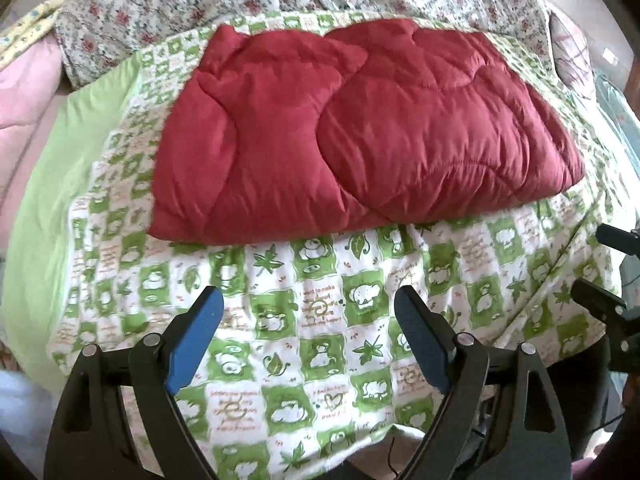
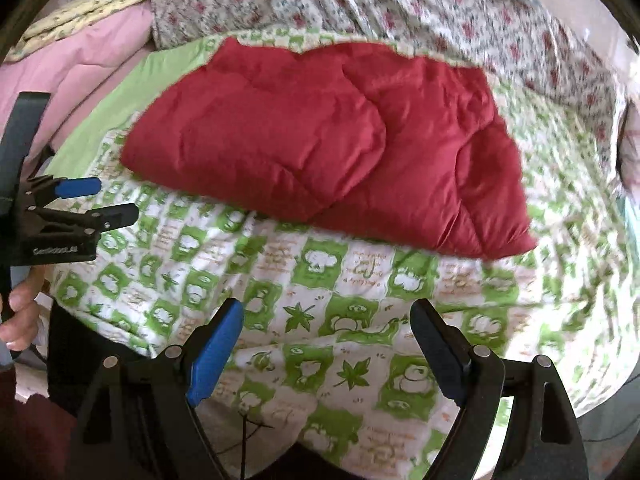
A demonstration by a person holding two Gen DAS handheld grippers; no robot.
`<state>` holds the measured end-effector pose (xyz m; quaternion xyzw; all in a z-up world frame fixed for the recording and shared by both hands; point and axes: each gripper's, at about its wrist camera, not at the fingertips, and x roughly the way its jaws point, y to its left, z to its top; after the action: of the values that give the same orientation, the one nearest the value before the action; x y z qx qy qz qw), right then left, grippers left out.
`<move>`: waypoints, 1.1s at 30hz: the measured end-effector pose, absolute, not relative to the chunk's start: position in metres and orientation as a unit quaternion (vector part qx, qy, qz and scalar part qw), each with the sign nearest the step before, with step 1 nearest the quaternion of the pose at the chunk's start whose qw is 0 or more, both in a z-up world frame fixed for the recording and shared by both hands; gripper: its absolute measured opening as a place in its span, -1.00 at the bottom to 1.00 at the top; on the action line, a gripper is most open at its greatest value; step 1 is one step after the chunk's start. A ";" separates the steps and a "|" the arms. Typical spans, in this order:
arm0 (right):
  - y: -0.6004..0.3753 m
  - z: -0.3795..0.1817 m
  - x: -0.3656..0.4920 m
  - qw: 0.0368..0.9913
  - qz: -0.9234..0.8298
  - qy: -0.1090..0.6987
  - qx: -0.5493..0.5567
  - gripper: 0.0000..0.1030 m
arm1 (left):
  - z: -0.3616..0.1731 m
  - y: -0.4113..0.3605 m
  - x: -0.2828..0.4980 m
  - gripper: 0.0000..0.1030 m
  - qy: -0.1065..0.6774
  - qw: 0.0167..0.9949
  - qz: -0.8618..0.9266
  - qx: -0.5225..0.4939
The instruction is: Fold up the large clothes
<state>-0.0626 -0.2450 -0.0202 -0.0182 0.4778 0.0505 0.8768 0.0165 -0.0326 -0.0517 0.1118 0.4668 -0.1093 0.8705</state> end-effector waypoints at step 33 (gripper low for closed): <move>-0.261 -0.013 -0.011 0.878 0.025 0.478 0.014 0.93 | -0.038 -0.048 0.051 0.76 0.456 0.876 -0.056 0.147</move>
<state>-0.0114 -0.2607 -0.0129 0.0140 0.4785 0.0254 0.8776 0.0508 -0.0479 -0.0384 0.1473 0.4556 -0.0557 0.8762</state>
